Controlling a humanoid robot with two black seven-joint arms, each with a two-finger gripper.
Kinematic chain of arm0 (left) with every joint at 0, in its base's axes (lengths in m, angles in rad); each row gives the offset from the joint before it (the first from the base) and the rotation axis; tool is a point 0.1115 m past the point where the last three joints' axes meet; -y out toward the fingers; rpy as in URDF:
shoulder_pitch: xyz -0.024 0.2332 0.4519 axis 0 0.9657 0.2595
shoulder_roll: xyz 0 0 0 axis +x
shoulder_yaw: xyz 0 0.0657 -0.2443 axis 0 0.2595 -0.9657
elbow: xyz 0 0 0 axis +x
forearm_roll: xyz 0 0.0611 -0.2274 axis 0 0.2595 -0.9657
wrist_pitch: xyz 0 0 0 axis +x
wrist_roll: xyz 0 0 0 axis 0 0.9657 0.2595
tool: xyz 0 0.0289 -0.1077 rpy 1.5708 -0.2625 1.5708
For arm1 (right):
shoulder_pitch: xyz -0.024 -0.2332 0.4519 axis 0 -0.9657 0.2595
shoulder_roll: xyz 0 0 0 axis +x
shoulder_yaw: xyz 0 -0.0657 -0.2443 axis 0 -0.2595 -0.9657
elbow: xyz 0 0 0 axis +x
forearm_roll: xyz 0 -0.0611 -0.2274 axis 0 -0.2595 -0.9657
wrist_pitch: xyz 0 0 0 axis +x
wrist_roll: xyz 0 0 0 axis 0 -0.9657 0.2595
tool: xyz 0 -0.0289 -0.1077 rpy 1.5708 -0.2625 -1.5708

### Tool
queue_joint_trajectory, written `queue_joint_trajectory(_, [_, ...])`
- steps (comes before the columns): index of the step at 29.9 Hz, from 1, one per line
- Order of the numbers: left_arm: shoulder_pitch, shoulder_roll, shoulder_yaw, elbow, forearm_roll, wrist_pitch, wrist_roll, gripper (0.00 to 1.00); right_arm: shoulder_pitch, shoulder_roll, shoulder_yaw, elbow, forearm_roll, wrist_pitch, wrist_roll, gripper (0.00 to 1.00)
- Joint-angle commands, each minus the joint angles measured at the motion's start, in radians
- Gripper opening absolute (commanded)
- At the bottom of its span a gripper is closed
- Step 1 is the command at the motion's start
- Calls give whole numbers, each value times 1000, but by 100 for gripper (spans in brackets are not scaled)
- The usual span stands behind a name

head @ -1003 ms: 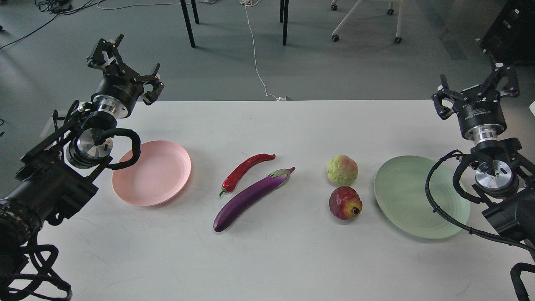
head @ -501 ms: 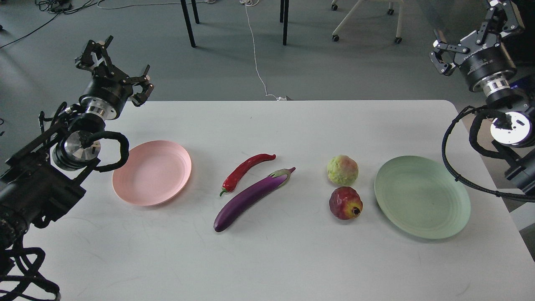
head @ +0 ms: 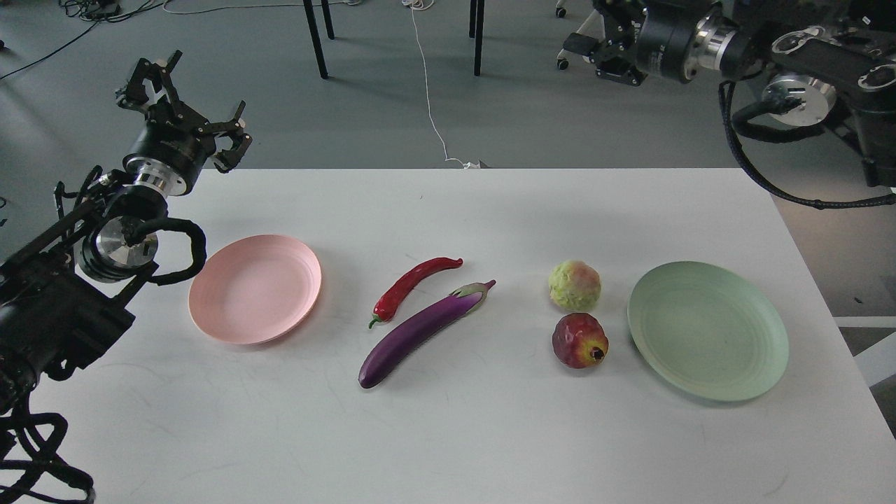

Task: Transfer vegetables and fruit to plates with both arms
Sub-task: 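Raise the right gripper and move it toward the pale green fruit, then grasp the pale green fruit with the right gripper and carry it onto the green plate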

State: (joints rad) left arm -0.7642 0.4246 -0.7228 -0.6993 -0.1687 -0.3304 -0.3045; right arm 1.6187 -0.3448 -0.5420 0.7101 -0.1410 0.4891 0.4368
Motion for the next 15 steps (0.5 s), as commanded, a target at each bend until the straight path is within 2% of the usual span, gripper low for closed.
queue_joint_trajectory(1, [2, 20, -1, 0, 0, -2, -1, 98, 58, 68, -156, 83, -191, 0, 0, 98])
queue_joint_trajectory(6, [5, 32, -4, 0, 0, -6, -7, 98, 63, 154, -304, 130, -437, -7, 5, 98])
queue_joint_trajectory(8, [8, 43, -4, 0, -2, -7, -8, 98, 56, 200, -375, 130, -515, -56, 8, 97])
queue_joint_trajectory(12, [14, 46, -4, 0, -2, -9, -8, 98, 37, 279, -548, 118, -548, -131, 11, 96])
queue_joint_trajectory(15, [17, 46, -4, 0, -2, -24, -8, 98, 12, 291, -605, 114, -548, -161, 14, 95])
